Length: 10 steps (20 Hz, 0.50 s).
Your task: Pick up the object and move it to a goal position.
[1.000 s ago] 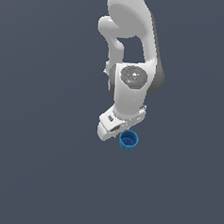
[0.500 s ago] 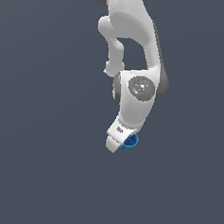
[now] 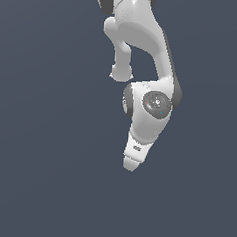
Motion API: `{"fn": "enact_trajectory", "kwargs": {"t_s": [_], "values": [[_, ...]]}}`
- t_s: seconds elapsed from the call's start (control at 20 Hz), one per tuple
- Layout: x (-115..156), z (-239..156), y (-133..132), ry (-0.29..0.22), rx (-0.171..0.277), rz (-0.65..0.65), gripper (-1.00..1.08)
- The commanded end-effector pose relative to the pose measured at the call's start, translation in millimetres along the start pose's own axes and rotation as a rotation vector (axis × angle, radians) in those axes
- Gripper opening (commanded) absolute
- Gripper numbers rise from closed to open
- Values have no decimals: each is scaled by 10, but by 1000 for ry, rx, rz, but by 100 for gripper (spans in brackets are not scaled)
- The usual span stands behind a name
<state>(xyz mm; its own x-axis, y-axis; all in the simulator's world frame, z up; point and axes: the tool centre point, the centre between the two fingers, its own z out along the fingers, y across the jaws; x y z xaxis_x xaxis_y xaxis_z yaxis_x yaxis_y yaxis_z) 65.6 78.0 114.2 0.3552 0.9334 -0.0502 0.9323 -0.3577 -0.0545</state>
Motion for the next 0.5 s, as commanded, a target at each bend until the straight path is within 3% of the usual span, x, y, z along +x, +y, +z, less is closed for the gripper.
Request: {"fn": "enact_trajectory", "kwargs": {"t_s": [0.0,0.45], "values": [[43,29,14,-3,5,-69,28],[135,96,45,-7,17,-224,28]]}}
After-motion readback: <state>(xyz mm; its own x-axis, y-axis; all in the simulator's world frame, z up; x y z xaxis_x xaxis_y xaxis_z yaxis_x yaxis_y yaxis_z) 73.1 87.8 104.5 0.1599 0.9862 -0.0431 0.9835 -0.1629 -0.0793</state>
